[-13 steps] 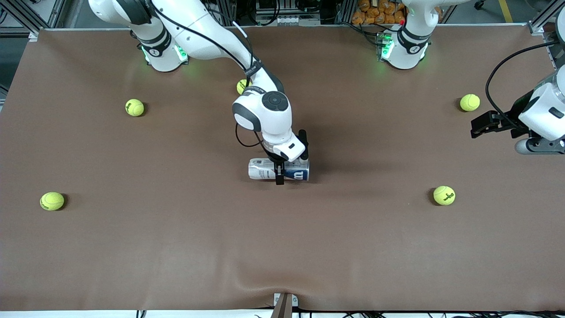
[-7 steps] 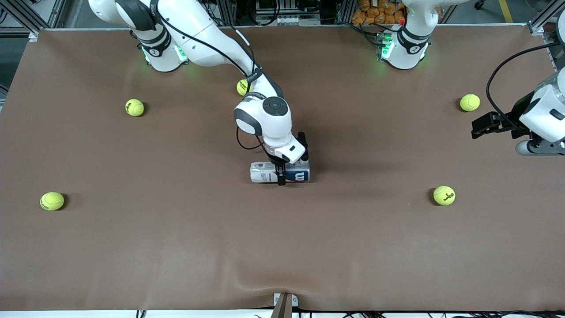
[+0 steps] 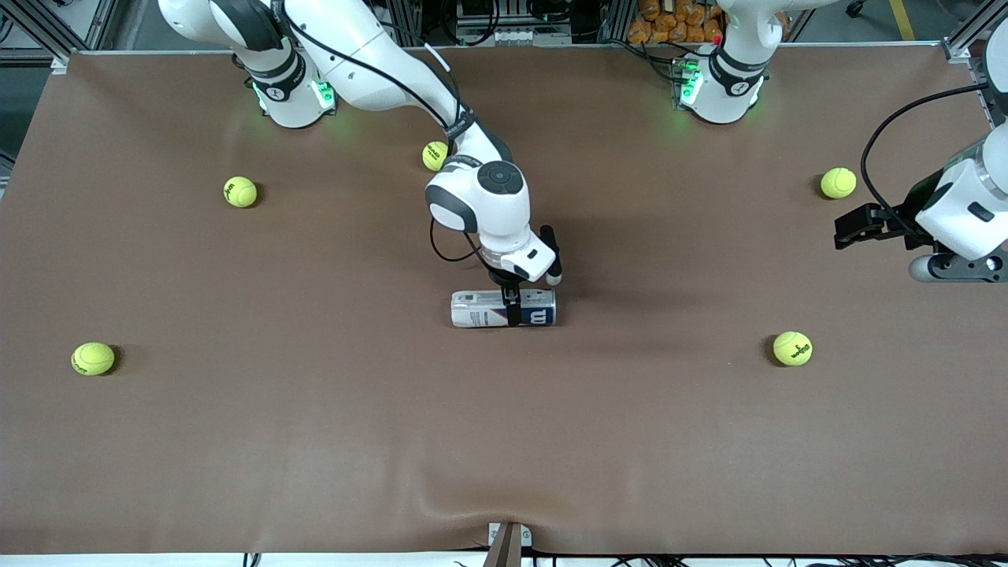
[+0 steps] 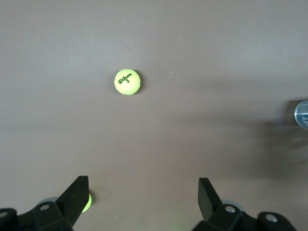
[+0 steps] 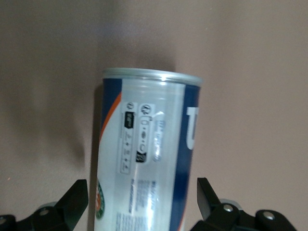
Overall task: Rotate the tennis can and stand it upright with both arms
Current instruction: 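Lower the can on its side and open the right gripper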
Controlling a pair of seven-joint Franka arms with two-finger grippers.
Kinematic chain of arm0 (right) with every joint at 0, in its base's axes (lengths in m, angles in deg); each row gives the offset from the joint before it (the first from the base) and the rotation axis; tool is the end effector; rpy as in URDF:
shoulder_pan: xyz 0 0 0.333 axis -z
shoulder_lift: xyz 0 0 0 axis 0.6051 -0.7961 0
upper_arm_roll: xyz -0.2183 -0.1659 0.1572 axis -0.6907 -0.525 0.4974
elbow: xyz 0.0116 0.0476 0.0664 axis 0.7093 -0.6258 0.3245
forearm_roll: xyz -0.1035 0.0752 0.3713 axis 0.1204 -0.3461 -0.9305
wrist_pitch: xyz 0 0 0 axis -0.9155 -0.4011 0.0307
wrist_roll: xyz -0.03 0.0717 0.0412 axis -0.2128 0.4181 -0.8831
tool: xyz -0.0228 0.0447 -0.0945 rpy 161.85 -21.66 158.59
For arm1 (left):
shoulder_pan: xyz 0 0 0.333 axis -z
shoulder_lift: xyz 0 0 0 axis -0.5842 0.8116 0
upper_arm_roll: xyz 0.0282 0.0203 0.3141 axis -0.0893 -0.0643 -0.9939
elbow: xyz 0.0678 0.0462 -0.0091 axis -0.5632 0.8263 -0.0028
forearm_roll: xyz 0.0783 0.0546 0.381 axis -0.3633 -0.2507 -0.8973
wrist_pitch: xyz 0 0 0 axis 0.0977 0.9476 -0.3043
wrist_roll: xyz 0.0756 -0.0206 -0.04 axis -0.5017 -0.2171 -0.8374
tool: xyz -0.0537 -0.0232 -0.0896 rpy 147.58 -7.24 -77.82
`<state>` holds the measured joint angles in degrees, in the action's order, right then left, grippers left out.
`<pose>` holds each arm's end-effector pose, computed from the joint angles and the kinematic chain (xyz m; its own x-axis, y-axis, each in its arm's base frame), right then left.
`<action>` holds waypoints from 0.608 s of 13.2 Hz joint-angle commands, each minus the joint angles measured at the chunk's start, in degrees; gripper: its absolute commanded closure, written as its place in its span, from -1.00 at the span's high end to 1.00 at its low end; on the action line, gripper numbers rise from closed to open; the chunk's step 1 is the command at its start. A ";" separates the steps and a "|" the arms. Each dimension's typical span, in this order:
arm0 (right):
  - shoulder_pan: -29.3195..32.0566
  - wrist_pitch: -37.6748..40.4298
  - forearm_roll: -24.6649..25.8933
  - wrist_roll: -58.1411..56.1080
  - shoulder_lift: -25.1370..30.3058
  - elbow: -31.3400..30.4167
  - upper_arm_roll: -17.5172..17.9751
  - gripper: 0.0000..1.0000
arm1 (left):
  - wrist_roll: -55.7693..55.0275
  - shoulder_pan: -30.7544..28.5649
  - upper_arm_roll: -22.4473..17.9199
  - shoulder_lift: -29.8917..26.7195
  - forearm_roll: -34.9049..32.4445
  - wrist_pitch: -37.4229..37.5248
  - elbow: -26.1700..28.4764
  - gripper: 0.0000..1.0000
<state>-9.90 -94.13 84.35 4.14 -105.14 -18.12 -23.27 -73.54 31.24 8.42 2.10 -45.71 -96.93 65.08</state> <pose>0.5056 0.5279 0.2174 -0.1184 0.9929 -0.0075 0.9492 0.1154 0.2927 0.5917 -0.0437 0.5798 0.9958 -0.0224 -0.0888 -0.0247 -0.9994 -0.0248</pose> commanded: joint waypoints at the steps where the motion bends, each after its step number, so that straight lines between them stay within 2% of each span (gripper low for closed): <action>1: 0.29 4.68 0.63 -0.77 4.35 -0.96 1.38 1.00 | 1.04 -0.24 0.39 1.60 -0.22 0.80 -0.68 1.00; 4: 0.29 9.08 -1.90 -0.60 7.34 -0.61 2.36 1.00 | 1.04 -1.47 0.04 2.65 4.33 0.80 -0.68 1.00; 8: 1.60 16.81 -3.24 0.28 13.40 -0.53 1.74 1.00 | 8.40 -7.17 -0.49 5.29 18.12 0.80 -0.59 1.00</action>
<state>-9.72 -80.85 82.30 4.26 -95.80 -17.36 -21.71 -69.12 26.83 7.83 6.02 -32.50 -96.85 65.18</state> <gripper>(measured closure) 0.000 0.000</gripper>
